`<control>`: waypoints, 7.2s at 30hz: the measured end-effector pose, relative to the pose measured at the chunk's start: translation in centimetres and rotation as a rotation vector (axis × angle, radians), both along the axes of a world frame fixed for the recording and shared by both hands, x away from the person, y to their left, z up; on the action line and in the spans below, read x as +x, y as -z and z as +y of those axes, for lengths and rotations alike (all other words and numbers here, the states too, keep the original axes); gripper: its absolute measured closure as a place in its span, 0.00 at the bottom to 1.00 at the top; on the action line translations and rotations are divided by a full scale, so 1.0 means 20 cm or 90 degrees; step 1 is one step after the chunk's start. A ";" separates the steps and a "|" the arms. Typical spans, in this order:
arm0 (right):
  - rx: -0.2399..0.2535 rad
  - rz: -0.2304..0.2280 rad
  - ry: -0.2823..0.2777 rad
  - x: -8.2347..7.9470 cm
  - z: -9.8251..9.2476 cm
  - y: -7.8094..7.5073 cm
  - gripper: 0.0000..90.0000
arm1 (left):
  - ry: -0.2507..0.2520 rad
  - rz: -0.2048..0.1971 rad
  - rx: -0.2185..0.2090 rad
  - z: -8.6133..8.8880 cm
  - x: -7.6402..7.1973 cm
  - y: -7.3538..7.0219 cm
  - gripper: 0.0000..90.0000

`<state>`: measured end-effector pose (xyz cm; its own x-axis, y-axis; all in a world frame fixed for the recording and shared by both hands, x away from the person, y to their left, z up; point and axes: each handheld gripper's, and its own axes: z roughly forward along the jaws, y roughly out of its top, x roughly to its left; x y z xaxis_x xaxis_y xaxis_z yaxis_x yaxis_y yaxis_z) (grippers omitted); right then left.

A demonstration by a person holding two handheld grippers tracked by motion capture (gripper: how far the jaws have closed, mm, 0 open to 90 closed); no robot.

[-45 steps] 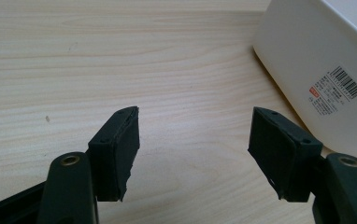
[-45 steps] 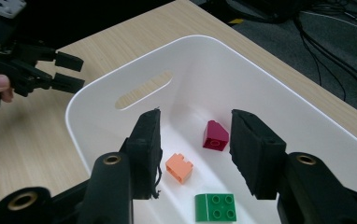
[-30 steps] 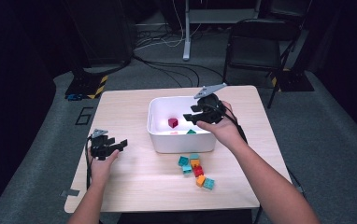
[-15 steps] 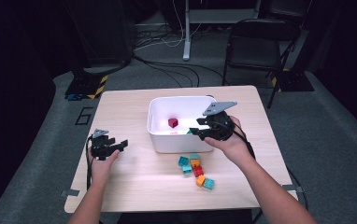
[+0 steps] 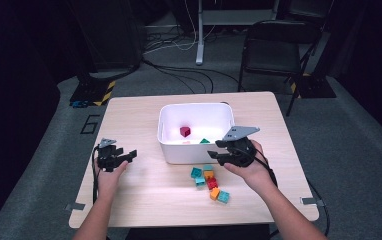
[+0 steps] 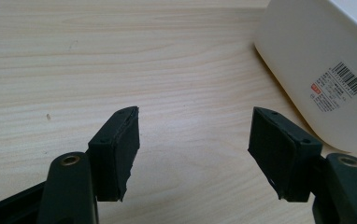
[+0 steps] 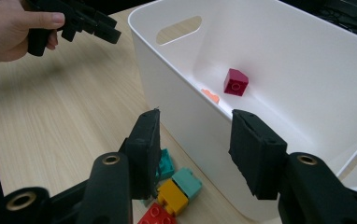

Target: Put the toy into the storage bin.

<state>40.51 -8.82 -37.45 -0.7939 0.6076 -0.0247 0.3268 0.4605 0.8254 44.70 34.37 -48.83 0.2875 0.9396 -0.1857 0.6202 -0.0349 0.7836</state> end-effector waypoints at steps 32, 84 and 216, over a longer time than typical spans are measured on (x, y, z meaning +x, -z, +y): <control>-0.013 0.039 0.040 -0.16 -0.14 0.35 0.58 | 0.001 0.004 0.003 -0.01 0.00 0.01 0.37; -0.071 0.108 -0.059 -0.21 0.03 0.60 0.65 | -0.001 0.002 -0.001 0.00 0.01 0.01 0.37; -0.038 0.041 0.036 0.57 0.30 -0.10 0.50 | -0.002 0.001 -0.005 0.02 0.01 0.01 0.37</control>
<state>51.94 -2.91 -35.51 -0.7591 0.6508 -0.0112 0.4058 0.4867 0.7736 44.93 34.69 -48.99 0.2846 0.9389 -0.1934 0.6214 -0.0271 0.7830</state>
